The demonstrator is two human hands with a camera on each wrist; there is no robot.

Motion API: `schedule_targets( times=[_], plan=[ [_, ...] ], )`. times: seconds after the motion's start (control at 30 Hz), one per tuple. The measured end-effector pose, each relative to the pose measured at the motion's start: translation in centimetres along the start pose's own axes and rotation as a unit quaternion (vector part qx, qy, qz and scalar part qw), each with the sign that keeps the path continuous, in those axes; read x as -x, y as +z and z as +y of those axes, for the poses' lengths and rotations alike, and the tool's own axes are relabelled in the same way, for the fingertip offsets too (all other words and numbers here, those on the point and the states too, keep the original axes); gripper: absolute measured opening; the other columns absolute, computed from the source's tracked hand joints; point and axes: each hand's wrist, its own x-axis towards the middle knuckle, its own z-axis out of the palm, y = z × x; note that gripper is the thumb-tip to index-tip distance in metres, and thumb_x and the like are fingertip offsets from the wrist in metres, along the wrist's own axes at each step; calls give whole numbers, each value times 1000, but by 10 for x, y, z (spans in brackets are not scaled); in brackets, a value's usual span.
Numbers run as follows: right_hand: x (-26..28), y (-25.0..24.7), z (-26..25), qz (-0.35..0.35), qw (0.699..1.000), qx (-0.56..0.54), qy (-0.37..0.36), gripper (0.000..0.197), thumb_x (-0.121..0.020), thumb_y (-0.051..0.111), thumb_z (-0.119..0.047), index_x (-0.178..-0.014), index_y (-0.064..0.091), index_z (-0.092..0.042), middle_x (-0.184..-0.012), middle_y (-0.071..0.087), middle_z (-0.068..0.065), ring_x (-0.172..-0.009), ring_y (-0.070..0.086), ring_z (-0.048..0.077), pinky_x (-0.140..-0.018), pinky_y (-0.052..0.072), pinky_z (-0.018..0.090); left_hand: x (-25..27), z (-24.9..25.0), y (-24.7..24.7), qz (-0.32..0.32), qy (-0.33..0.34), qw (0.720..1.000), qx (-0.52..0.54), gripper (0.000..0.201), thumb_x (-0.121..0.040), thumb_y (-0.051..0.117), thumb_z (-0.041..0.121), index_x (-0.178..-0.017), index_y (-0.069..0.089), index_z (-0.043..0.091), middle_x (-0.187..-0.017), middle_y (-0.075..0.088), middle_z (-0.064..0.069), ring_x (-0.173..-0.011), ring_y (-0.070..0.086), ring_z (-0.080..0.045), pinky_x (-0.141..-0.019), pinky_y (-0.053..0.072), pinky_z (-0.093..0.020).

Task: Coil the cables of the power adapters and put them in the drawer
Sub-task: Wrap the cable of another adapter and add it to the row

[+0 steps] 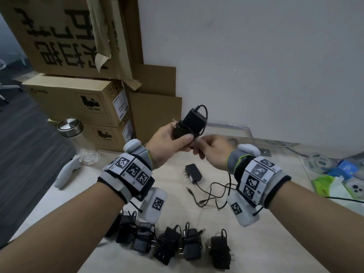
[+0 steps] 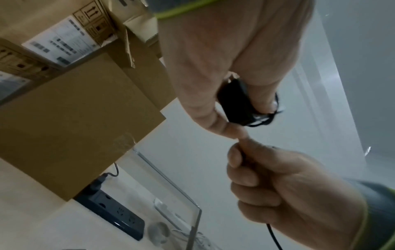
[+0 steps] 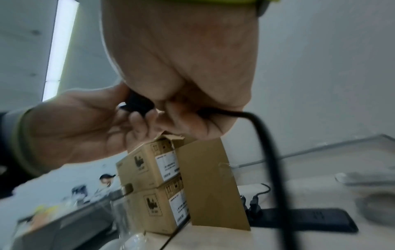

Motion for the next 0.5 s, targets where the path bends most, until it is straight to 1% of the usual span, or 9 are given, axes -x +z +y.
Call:
schedule_targets(
  times=[0.07,0.1,0.13,0.2,0.23,0.3,0.4,0.47,0.5],
  plan=[
    [3,1,-1,-31,995,89,-21,40,-97,44,-43,-73,65,-20,-64,54,-4,-57,48,9,-55,35,23,-2,0,-4,78,4,994,-72,30,-81,73,16,-104,56,7,-86,65,-9,-74,64,-19,-69,52,-32],
    [4,1,-2,-41,993,110,-26,38,-97,45,-41,-74,66,-19,-63,52,-5,-58,48,8,-55,34,23,-3,0,-7,117,1,984,-131,29,-80,76,21,-100,57,11,-87,65,-8,-74,64,-21,-68,53,-33],
    [5,1,-2,-46,991,124,-26,37,-98,46,-40,-75,66,-19,-64,53,-6,-59,49,8,-56,34,23,-5,-1,-11,148,-3,967,-207,31,-78,78,26,-97,56,14,-87,65,-5,-76,64,-21,-68,52,-34],
    [7,-2,-4,-42,986,158,-24,38,-97,46,-40,-77,68,-17,-63,53,-7,-60,50,9,-56,34,26,-4,-2,-19,171,-14,916,-363,33,-77,77,31,-95,54,17,-83,61,3,-78,60,-18,-67,47,-31],
    [8,-5,-6,-38,982,181,-24,38,-97,46,-40,-77,68,-16,-61,53,-8,-60,51,10,-56,34,26,-5,-4,-22,167,-20,894,-416,32,-77,77,31,-94,53,18,-81,58,6,-77,58,-17,-64,43,-30],
    [10,-12,-14,-26,970,239,-36,38,-96,48,-42,-79,69,-16,-61,55,-6,-62,53,14,-54,36,26,-5,-4,-27,137,-47,862,-485,32,-77,77,32,-88,49,22,-79,56,6,-73,55,-16,-59,38,-29],
    [8,-21,-24,-2,961,266,-69,36,-92,55,-44,-73,67,-16,-64,59,0,-66,54,21,-58,39,30,-6,-1,-26,65,-81,818,-566,30,-79,74,34,-87,46,27,-85,61,1,-76,58,-19,-62,43,-31],
    [4,-25,-27,2,965,250,-81,34,-88,61,-46,-64,62,-22,-58,54,-5,-60,51,17,-56,38,28,-6,2,-22,13,-82,800,-595,29,-80,73,35,-89,47,28,-86,60,2,-77,58,-20,-62,43,-31],
    [2,-27,-27,1,966,243,-85,32,-85,65,-47,-64,63,-23,-56,53,-7,-58,49,14,-57,40,27,-5,2,-19,-20,-74,801,-594,29,-80,74,33,-89,47,29,-85,59,4,-76,57,-19,-61,41,-29]
  ],
)
